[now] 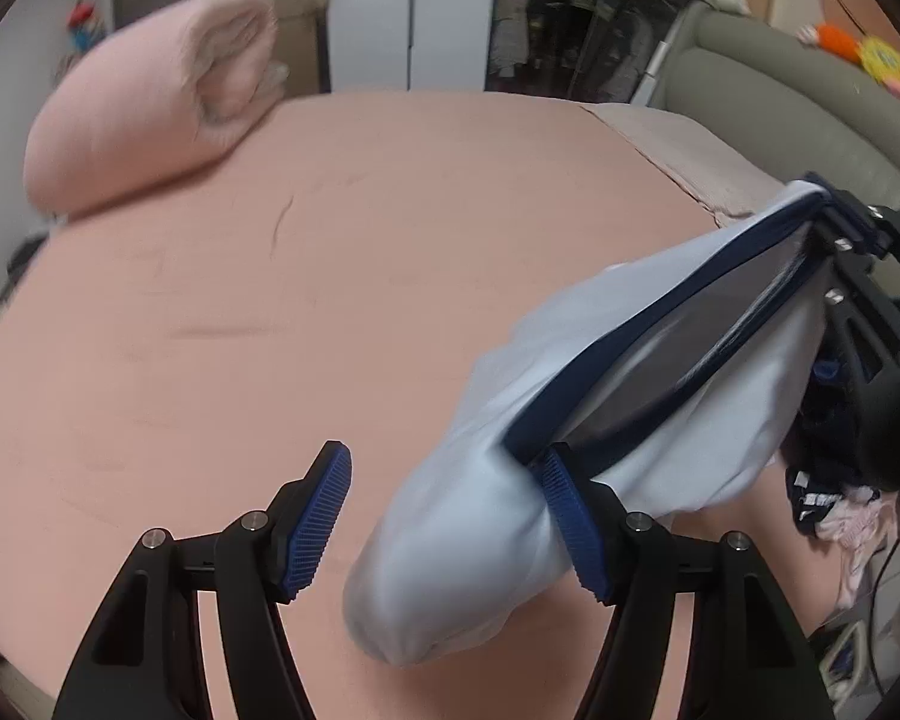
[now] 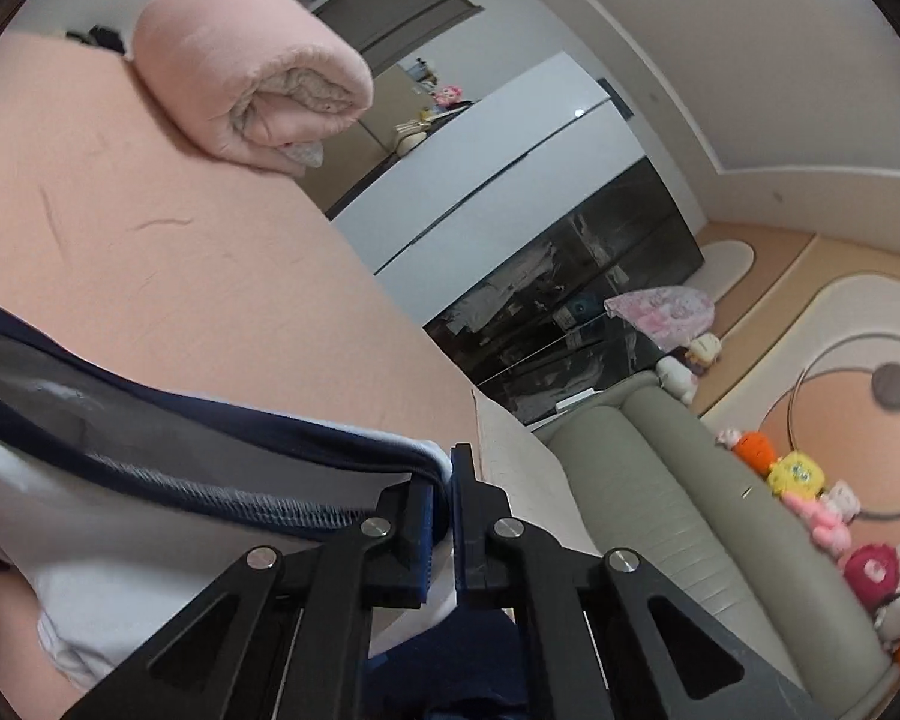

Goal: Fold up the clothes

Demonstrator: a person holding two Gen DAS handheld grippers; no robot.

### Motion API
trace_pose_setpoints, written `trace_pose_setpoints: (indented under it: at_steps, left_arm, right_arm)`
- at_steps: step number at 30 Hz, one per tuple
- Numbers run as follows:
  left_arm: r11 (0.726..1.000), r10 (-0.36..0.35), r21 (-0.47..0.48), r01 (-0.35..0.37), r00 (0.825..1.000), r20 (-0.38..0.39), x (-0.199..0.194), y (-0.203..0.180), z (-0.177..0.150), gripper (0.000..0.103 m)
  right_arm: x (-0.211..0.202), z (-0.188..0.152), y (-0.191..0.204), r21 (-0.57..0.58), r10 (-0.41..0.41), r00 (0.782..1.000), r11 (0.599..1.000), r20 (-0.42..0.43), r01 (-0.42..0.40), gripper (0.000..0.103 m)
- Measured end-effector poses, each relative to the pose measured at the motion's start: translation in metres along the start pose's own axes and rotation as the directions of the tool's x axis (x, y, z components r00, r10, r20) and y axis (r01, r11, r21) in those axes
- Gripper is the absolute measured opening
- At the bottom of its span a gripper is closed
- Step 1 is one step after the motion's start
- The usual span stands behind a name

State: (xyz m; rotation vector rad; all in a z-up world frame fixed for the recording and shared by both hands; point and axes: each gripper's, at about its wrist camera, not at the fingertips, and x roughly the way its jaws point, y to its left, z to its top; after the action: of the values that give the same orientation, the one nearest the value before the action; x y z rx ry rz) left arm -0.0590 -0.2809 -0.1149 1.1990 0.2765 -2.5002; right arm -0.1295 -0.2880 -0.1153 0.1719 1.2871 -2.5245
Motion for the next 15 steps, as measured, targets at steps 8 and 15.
trace_pose_setpoints:
  at_steps: [8,15]
  left_arm:
    - [0.999,-0.024,0.032,0.024,0.999,-0.023,0.007,-0.023,0.018,0.064]
    - [0.999,0.035,0.012,-0.034,0.993,-0.113,0.019,-0.015,0.005,0.065]
  right_arm:
    - [-0.003,0.005,-0.016,0.044,0.062,0.998,0.997,-0.011,-0.061,0.001]
    - [-0.015,0.012,-0.022,0.025,-0.012,0.999,1.0,0.049,0.011,0.001]
